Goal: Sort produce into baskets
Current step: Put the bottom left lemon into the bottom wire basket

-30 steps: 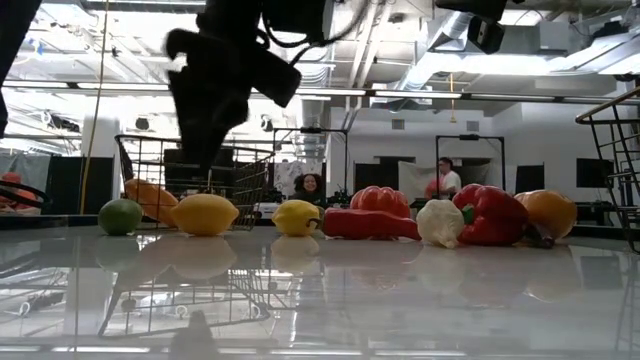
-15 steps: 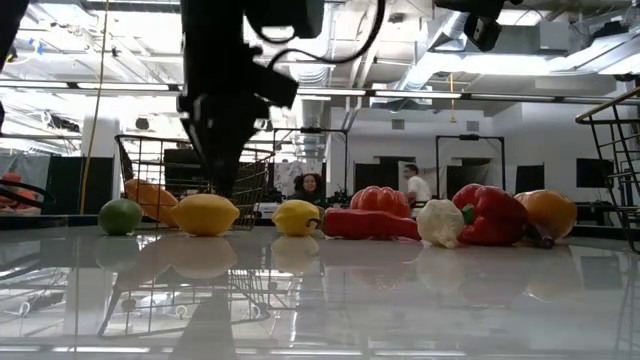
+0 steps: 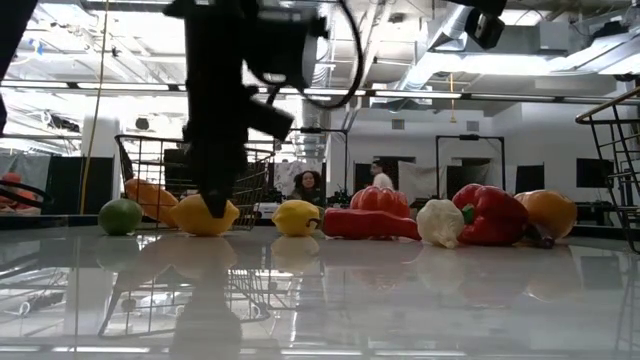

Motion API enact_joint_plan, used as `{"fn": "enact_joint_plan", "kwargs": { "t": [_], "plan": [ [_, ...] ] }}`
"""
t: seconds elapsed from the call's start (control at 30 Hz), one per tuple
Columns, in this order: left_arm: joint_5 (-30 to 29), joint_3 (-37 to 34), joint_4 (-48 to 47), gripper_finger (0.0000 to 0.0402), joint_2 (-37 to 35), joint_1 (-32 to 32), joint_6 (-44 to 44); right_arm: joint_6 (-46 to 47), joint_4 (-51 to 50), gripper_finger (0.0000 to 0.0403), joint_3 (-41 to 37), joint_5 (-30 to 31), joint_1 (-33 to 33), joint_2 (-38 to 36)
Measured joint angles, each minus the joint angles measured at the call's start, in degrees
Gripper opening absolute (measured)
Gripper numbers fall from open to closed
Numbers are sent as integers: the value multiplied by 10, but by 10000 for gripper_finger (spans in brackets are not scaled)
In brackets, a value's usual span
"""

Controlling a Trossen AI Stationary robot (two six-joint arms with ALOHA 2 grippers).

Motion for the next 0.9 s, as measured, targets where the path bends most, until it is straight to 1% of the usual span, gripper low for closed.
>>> {"fn": "enact_joint_plan", "kwargs": {
  "t": [0.1,0.2,0.3,0.37,0.5,0.6,0.73,0.83,0.9],
  "plan": [
    [14,-25,12,306,0,10,34,8,0,105,0,0,0,0],
    [7,-36,10,301,0,13,76,11,1,105,0,1,-1,0],
    [7,-45,21,286,0,16,105,13,2,105,0,1,-1,0],
    [11,-52,32,269,-2,17,115,15,3,105,0,1,-2,0],
    [20,-57,33,230,-3,17,113,15,3,105,0,1,-2,0],
    [35,-44,12,210,-2,17,100,15,3,105,0,2,-2,0],
    [56,-22,16,210,-7,17,93,12,3,105,0,2,-5,0],
    [55,-9,28,212,-25,16,92,11,3,105,0,3,-6,0],
    [52,-5,52,213,-43,14,93,7,2,105,0,3,-7,0]
  ]
}}
